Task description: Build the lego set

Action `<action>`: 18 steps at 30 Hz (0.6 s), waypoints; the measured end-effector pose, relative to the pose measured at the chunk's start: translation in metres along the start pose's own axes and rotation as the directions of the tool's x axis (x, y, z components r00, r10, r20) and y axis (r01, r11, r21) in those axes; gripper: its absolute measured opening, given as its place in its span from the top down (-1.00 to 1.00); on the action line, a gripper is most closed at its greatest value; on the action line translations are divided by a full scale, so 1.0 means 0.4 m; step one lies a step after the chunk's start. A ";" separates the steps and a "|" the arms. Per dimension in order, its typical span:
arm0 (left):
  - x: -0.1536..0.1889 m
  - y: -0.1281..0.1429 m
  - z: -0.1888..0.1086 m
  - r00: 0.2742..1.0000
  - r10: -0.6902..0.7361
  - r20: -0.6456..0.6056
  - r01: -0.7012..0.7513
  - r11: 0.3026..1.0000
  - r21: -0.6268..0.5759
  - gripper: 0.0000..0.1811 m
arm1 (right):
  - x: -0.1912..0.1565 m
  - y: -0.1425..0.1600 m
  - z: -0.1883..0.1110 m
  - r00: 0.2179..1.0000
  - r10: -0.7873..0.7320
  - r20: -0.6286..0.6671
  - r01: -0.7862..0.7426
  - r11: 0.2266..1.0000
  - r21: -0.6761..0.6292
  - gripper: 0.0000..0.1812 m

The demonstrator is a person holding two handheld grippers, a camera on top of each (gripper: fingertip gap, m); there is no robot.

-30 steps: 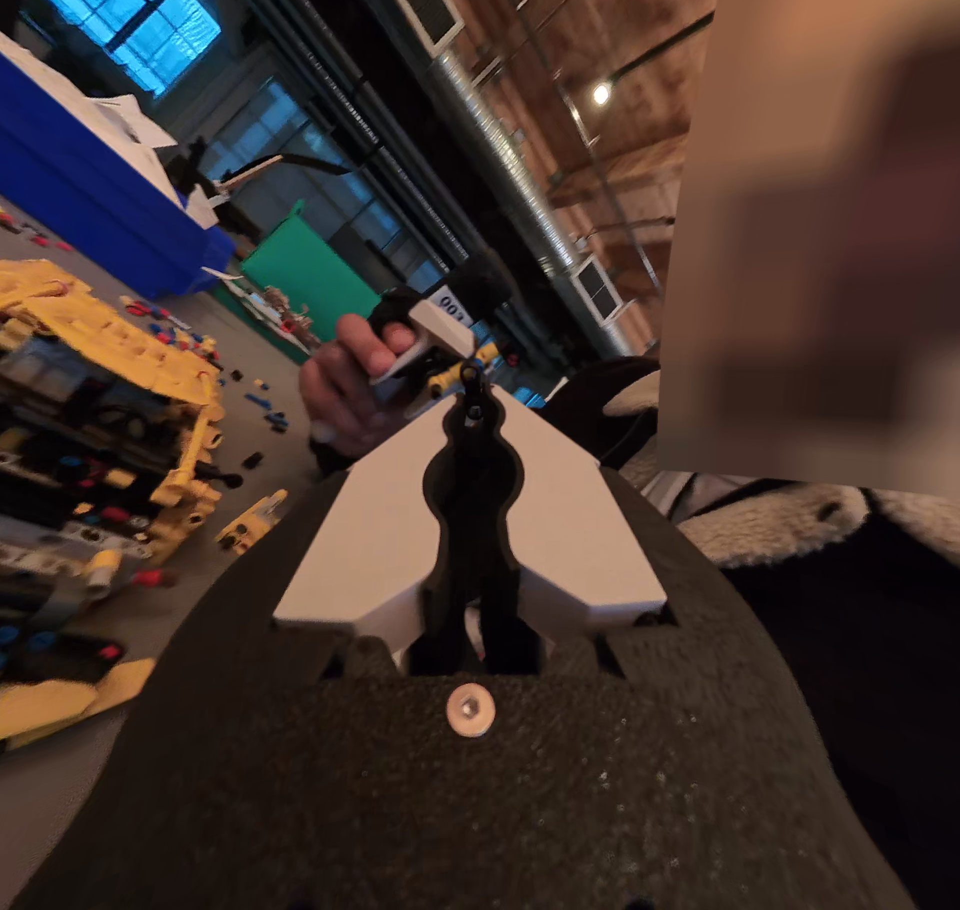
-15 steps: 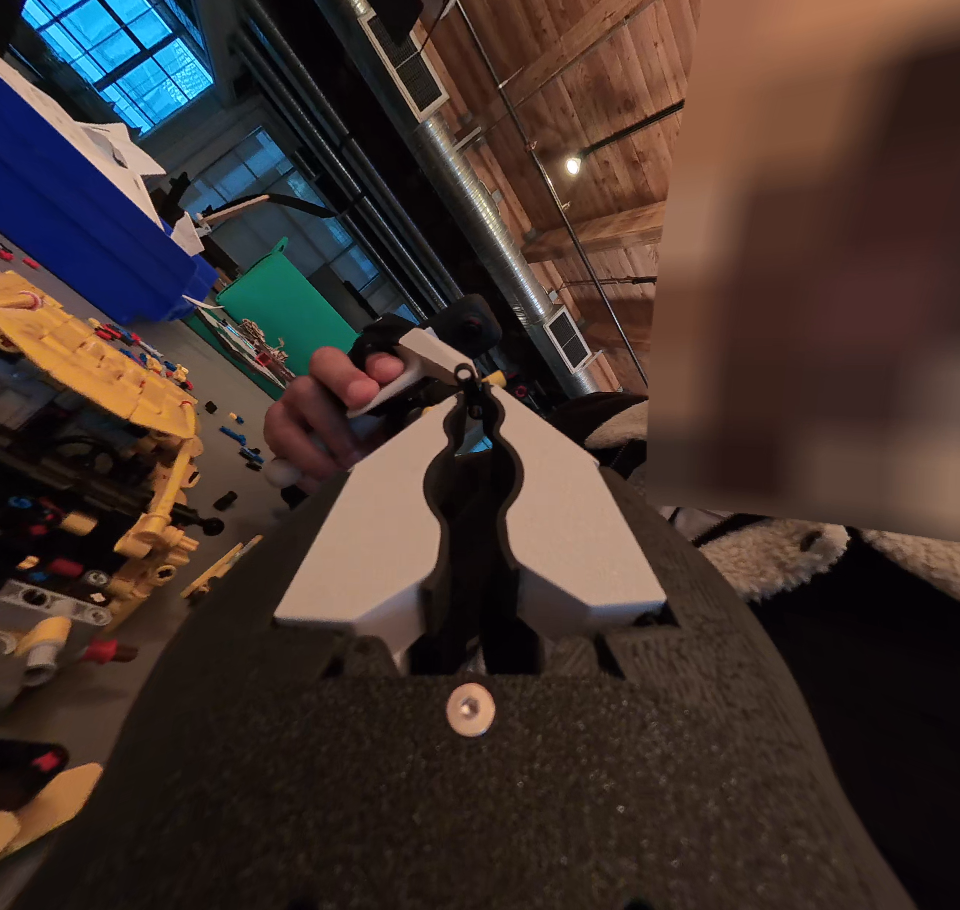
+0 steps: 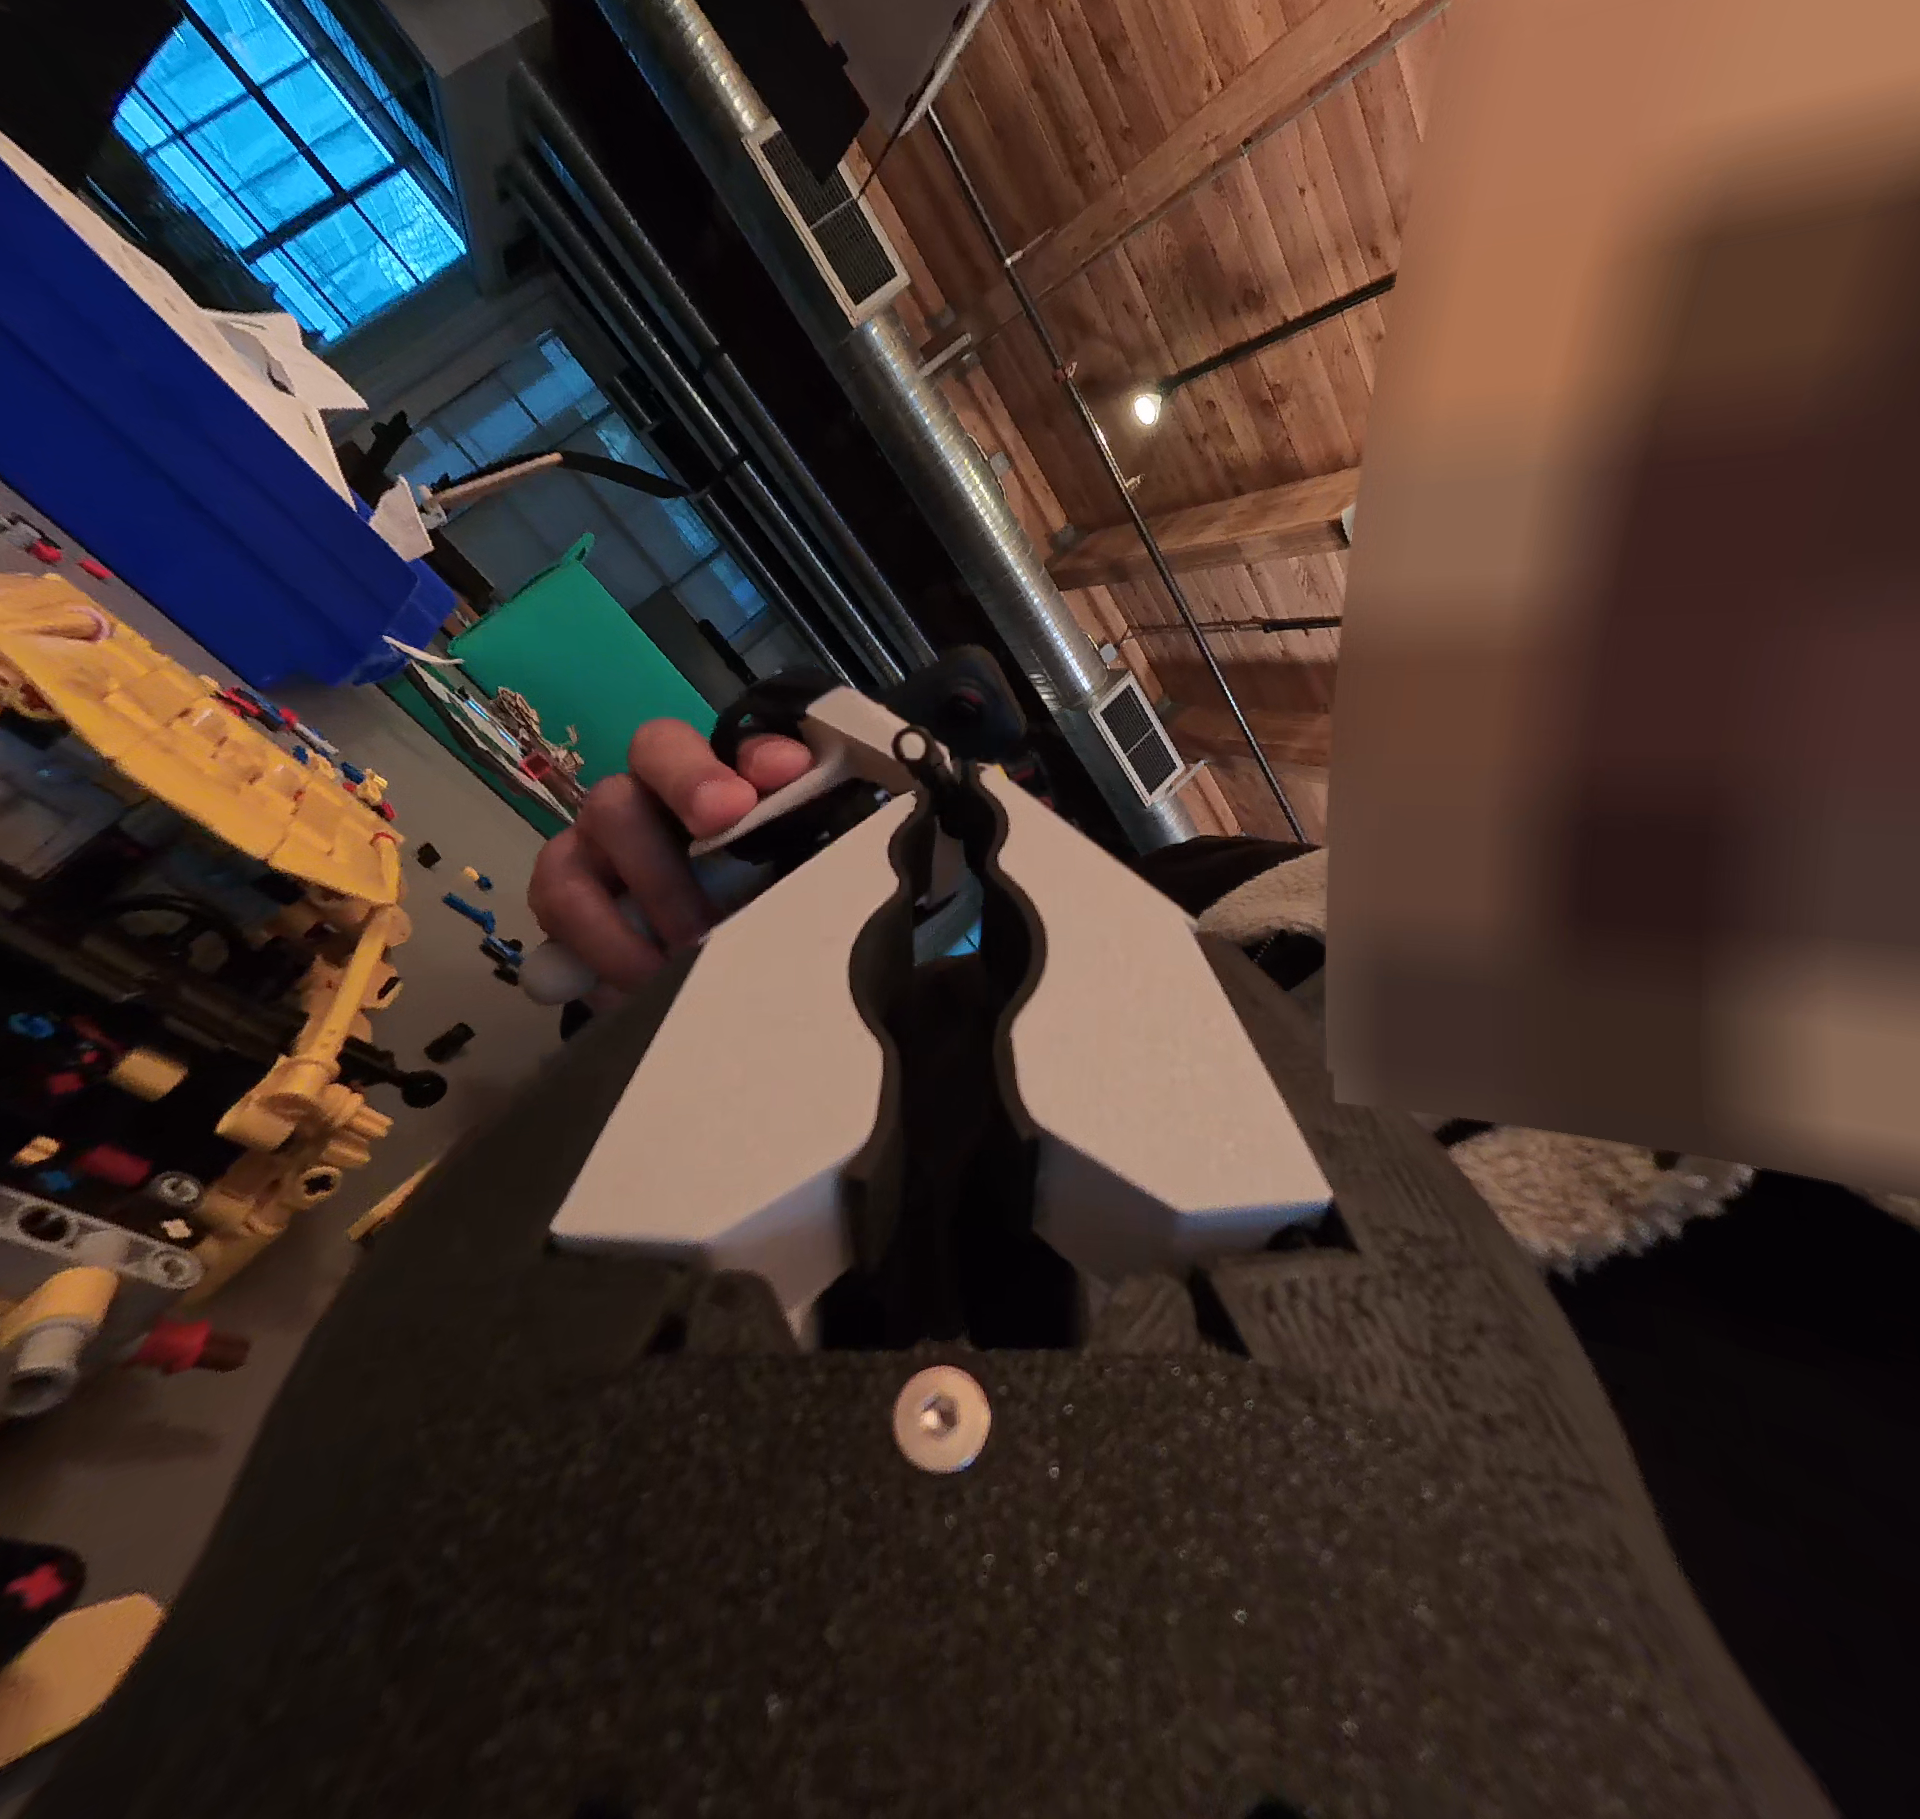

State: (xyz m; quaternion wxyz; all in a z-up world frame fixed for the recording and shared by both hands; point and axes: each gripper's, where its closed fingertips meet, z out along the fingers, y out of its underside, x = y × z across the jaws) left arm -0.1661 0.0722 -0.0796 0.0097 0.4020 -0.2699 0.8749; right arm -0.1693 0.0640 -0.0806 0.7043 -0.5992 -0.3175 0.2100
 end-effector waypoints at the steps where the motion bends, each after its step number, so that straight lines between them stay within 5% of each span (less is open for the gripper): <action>1: -0.001 -0.004 0.000 1.000 0.003 0.003 -0.003 1.000 0.010 0.95 | 0.003 0.001 0.001 1.000 -0.022 -0.018 0.022 1.000 -0.010 0.94; 18: -0.009 -0.024 0.010 0.996 0.070 0.049 -0.075 0.992 0.104 0.96 | 0.026 -0.003 0.007 0.962 -0.217 -0.168 0.208 0.976 -0.071 0.93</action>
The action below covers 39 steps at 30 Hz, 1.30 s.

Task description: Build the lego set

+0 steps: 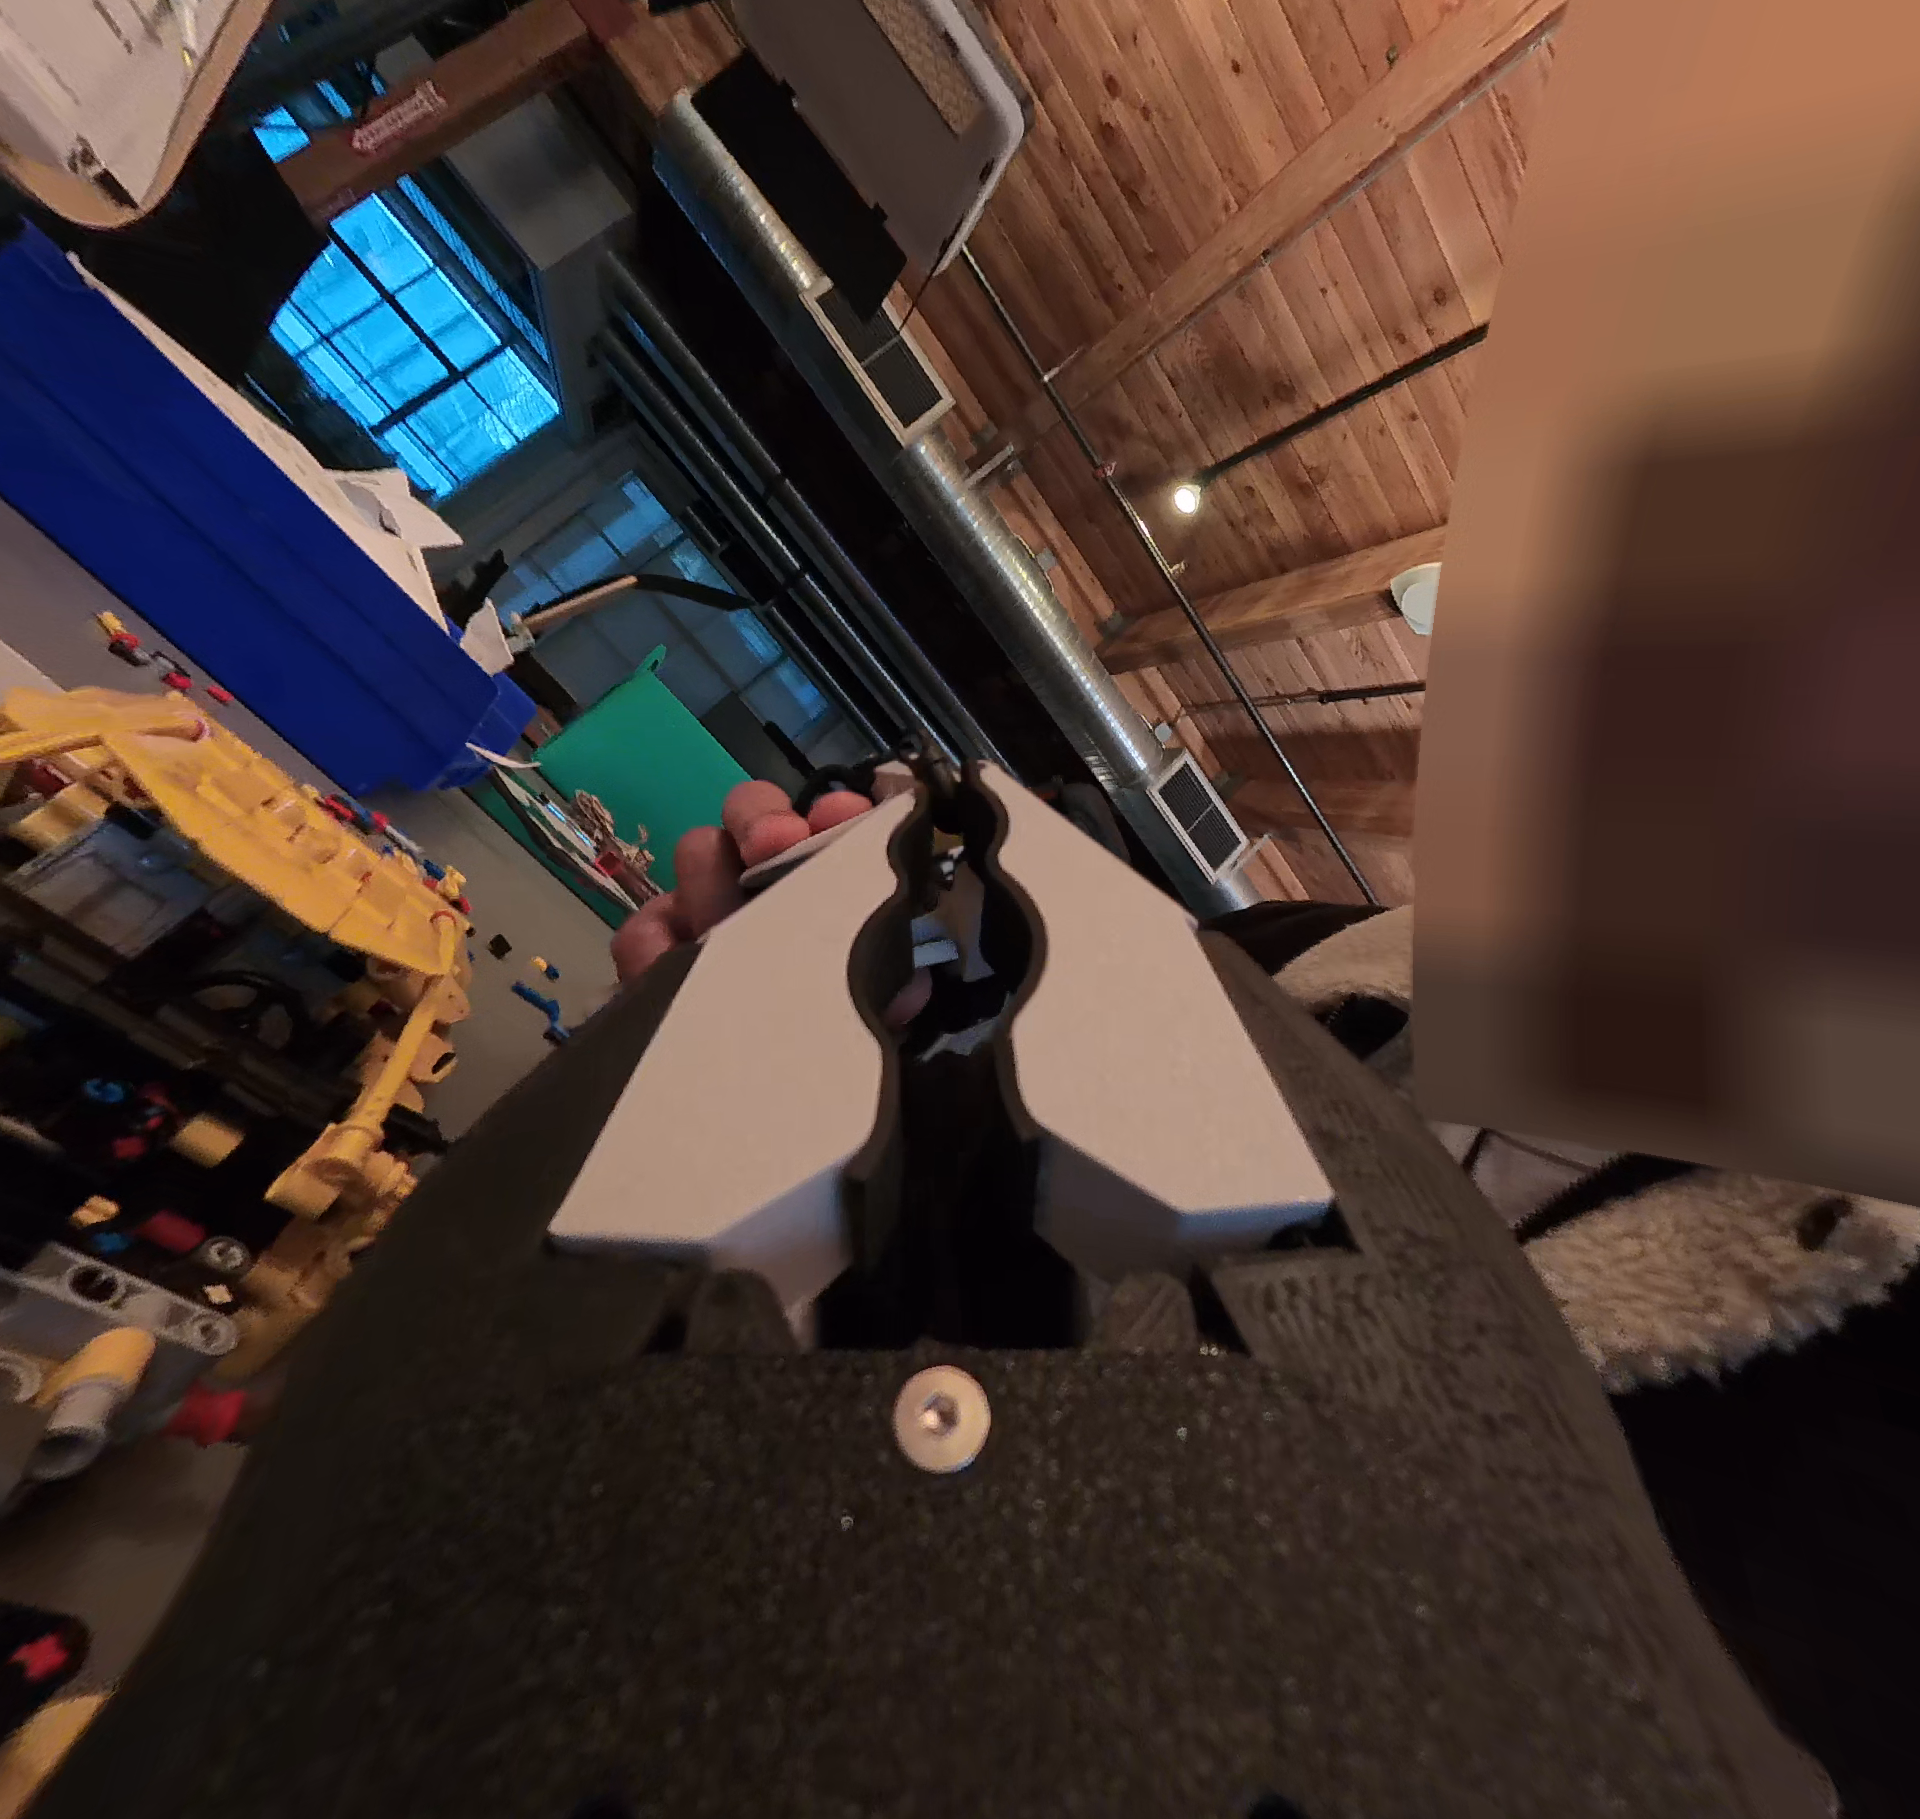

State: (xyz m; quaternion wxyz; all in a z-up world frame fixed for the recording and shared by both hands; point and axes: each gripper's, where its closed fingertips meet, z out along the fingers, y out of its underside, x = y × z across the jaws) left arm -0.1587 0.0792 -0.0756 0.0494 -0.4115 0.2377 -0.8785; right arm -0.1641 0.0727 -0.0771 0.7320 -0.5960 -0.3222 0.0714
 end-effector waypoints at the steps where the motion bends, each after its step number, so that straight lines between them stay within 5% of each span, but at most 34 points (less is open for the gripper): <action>1: -0.001 -0.002 0.001 1.000 0.001 0.001 -0.001 1.000 0.016 0.96 | 0.004 0.000 0.001 1.000 -0.025 -0.015 0.024 1.000 -0.011 0.93; 8: -0.017 -0.026 0.006 0.989 0.112 0.101 -0.125 0.983 0.138 0.96 | 0.025 0.011 0.013 0.977 -0.160 -0.143 0.145 0.983 -0.115 0.93; 16: -0.031 -0.031 0.011 0.919 0.308 0.244 -0.337 0.937 0.086 1.00 | 0.026 0.017 0.020 0.971 -0.164 -0.177 0.135 0.977 -0.167 0.94; 32: -0.013 -0.011 0.008 0.929 0.295 0.224 -0.306 0.952 0.018 1.00 | 0.005 0.010 0.005 0.991 -0.082 -0.104 0.067 0.988 -0.138 0.94; 39: -0.016 -0.025 0.020 0.881 0.333 0.335 -0.391 0.912 0.122 1.00 | 0.022 0.005 0.005 0.967 -0.177 -0.186 0.142 0.973 -0.184 0.94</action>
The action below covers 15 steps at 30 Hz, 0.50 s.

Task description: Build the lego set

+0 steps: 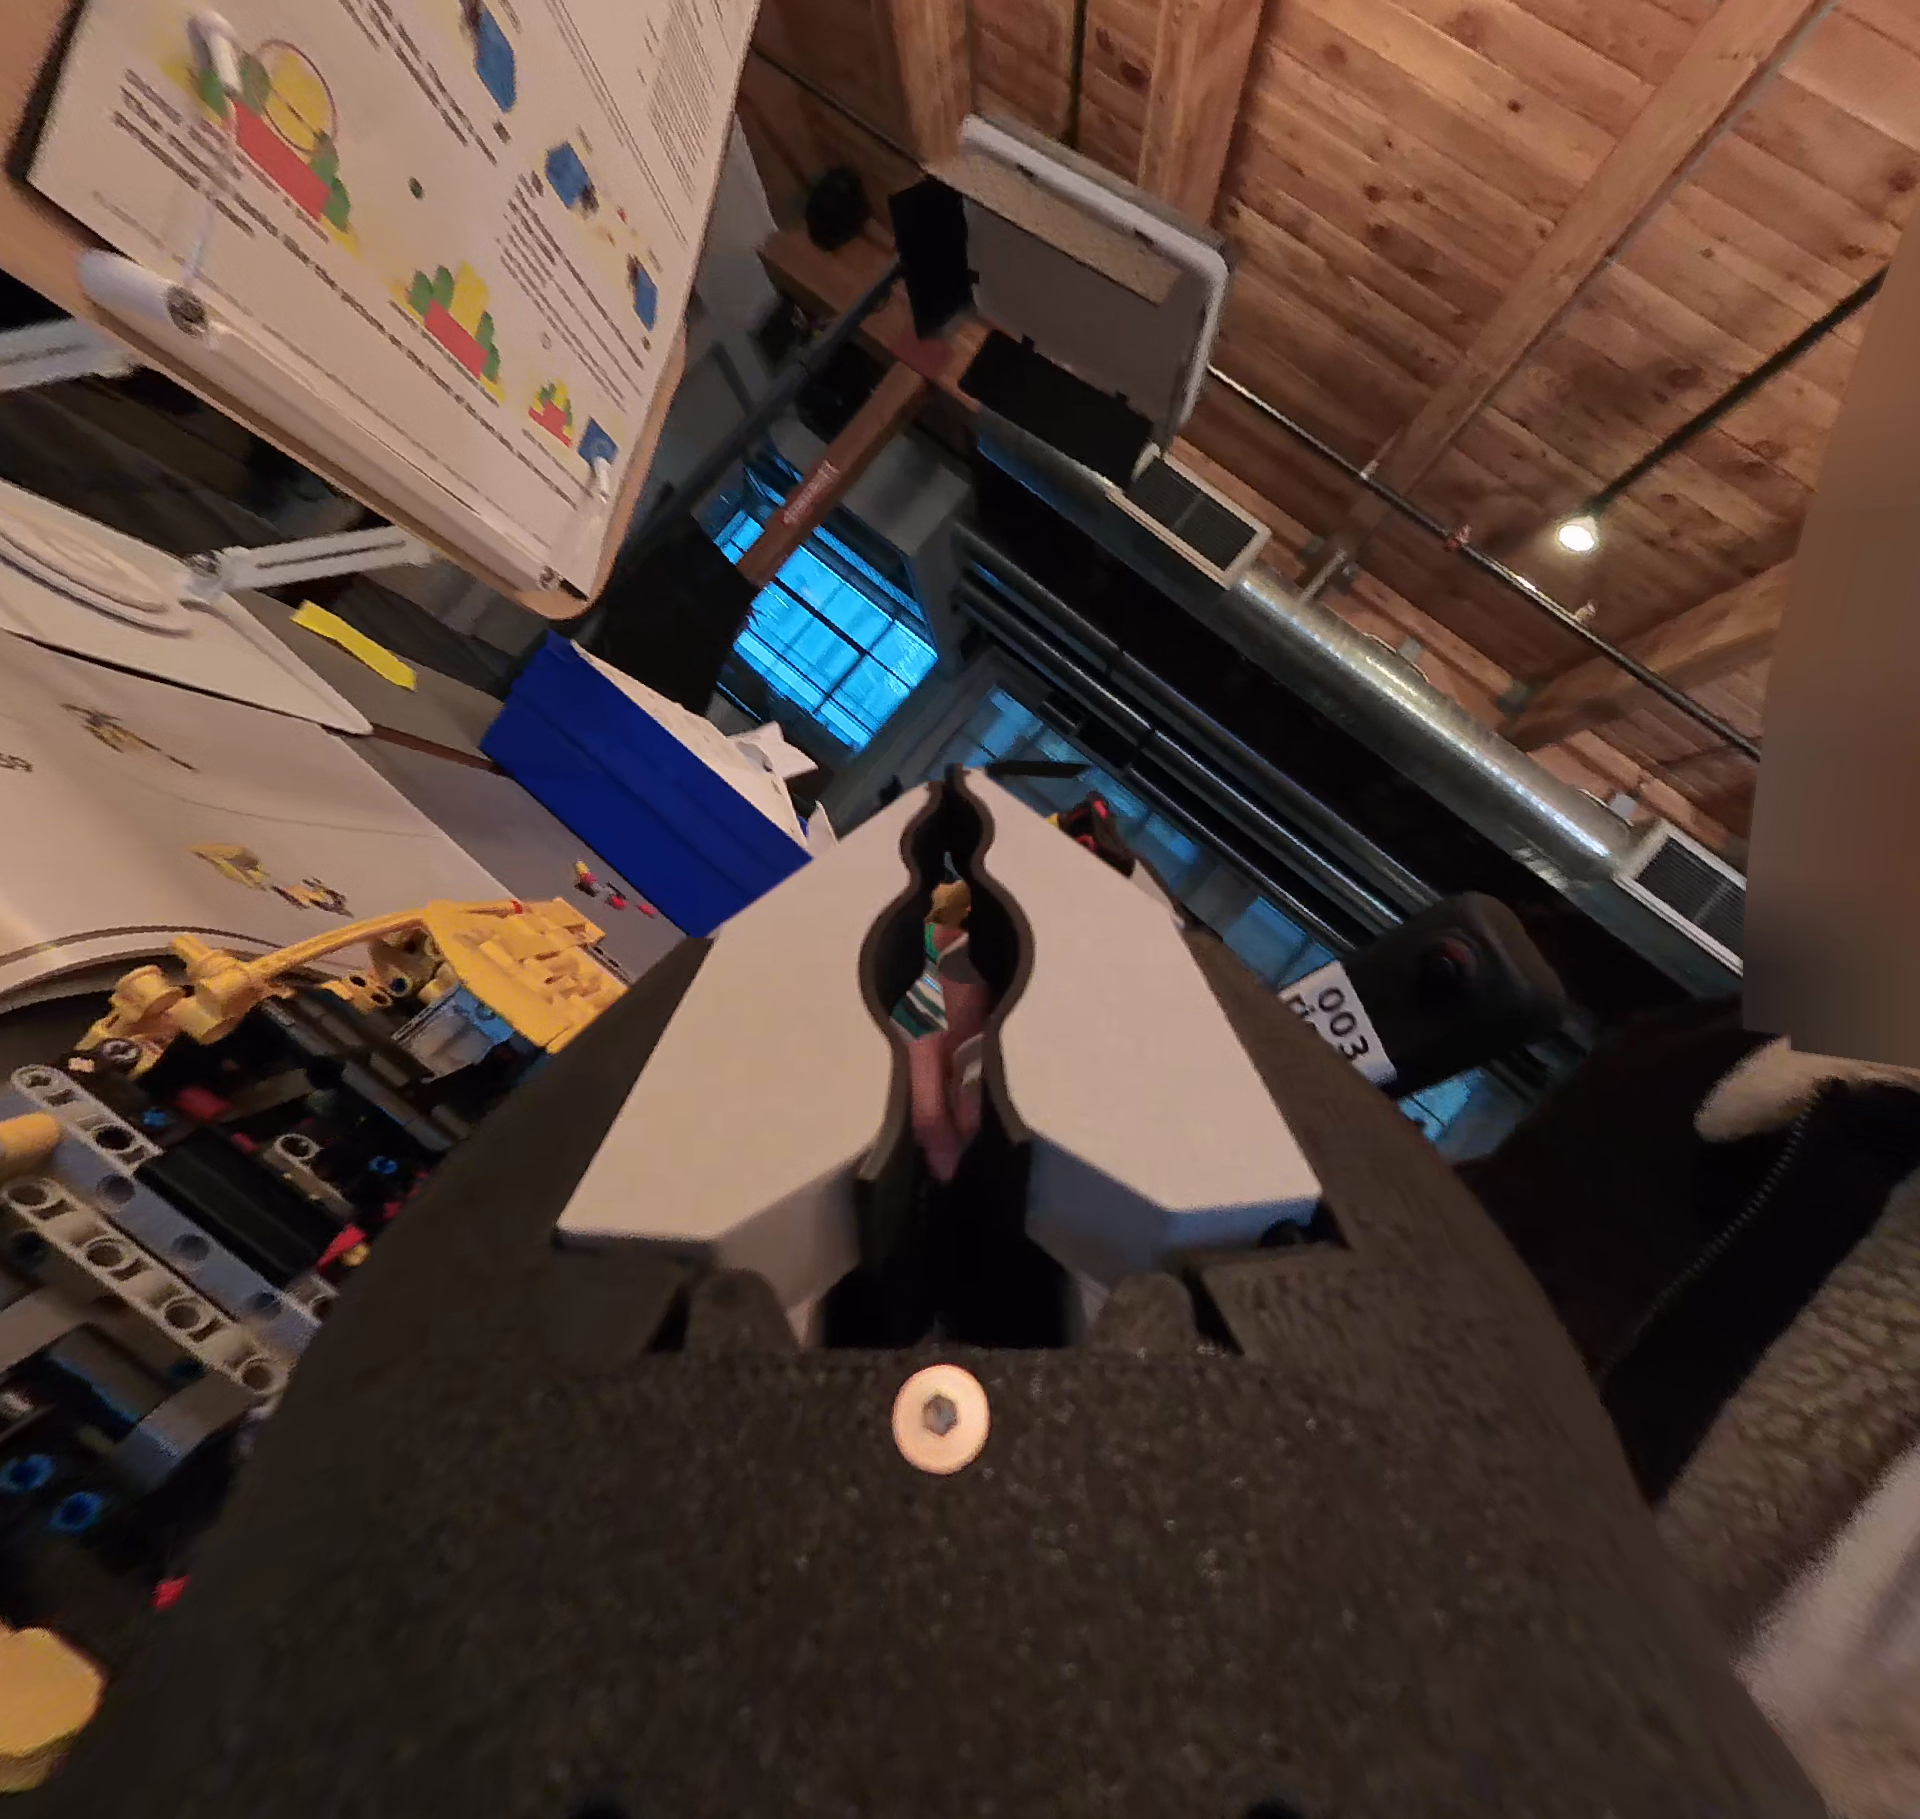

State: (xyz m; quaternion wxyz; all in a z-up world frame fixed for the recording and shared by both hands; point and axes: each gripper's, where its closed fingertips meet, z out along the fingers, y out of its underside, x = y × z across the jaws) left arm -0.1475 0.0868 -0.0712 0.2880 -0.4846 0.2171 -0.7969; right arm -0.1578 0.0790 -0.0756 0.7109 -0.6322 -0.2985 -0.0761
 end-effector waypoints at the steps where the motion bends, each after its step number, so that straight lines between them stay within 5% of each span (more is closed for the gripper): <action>1: -0.002 -0.001 0.002 1.000 0.005 0.021 -0.005 1.000 0.024 1.00 | 0.003 0.002 0.001 1.000 -0.005 -0.009 0.005 1.000 -0.009 0.94; 15: -0.005 -0.008 0.002 0.931 0.255 0.263 -0.288 0.953 0.096 1.00 | 0.008 -0.001 0.001 0.999 0.008 -0.046 -0.010 0.999 -0.043 0.94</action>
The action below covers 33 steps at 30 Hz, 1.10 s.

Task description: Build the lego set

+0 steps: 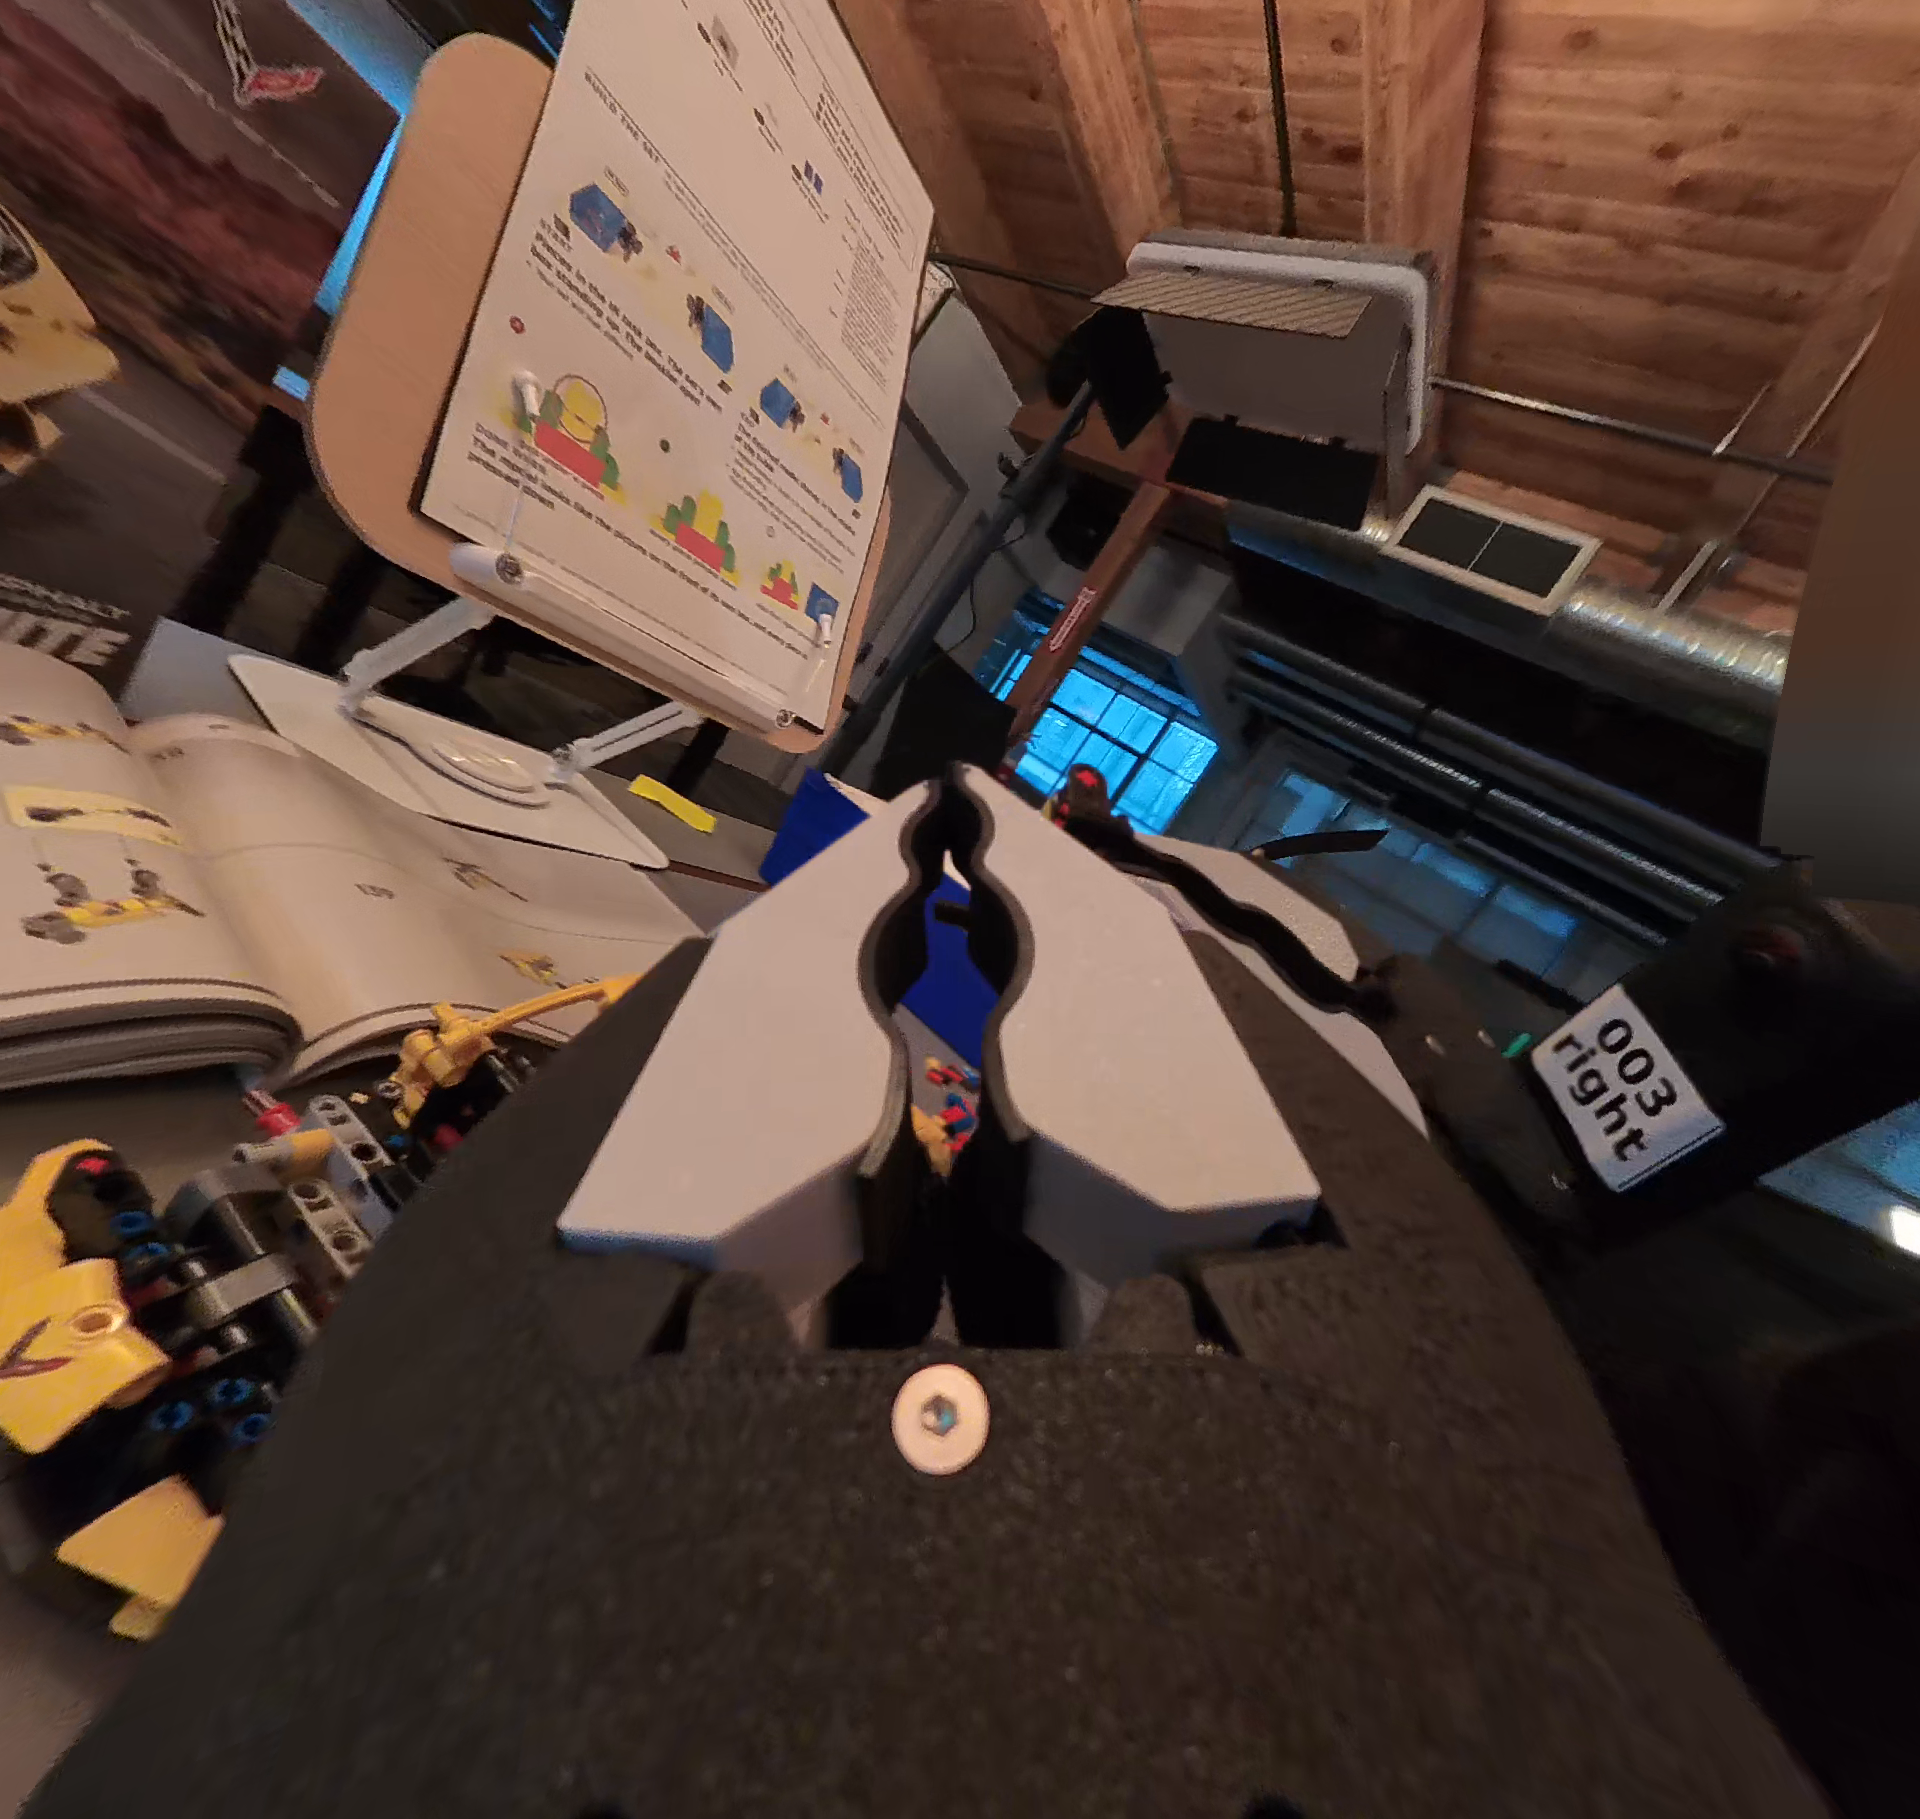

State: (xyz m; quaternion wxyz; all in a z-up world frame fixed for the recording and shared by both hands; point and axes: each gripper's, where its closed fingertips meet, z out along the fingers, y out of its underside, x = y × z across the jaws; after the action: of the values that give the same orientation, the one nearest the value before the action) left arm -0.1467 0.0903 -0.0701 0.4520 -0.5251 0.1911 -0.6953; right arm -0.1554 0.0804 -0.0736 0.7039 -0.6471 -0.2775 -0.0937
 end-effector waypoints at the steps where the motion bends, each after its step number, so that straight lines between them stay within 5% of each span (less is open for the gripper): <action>1: 0.000 0.000 -0.001 1.000 0.014 0.005 -0.014 1.000 -0.001 1.00 | 0.000 0.000 0.000 1.000 0.003 0.002 -0.003 1.000 -0.001 0.93; 6: 0.000 -0.002 -0.002 0.999 -0.045 -0.002 0.045 0.999 0.013 1.00 | -0.002 0.002 0.001 1.000 -0.002 0.006 0.002 1.000 0.000 0.93; 15: 0.029 -0.014 -0.003 0.998 0.059 -0.011 -0.058 0.998 0.031 1.00 | 0.002 -0.024 -0.012 0.989 0.132 0.066 -0.136 0.989 0.058 0.93; 19: 0.042 -0.020 -0.004 0.996 0.085 -0.031 -0.084 0.996 0.041 1.00 | 0.002 -0.033 -0.018 0.931 0.326 0.164 -0.340 0.938 0.069 0.94; 25: 0.051 -0.024 0.001 0.975 0.220 -0.011 -0.220 0.975 0.023 1.00 | 0.009 -0.038 -0.024 0.899 0.382 0.212 -0.410 0.906 0.104 0.93; 33: 0.085 -0.056 -0.013 0.974 0.191 -0.121 -0.184 0.981 0.068 0.92 | 0.027 -0.042 -0.039 0.786 0.515 0.342 -0.583 0.802 0.131 0.94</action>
State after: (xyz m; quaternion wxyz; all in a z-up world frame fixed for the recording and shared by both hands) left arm -0.1625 0.0724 -0.0366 0.5173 -0.4465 0.2483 -0.6866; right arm -0.1507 0.0652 -0.0537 0.7217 -0.6206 -0.1847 0.2448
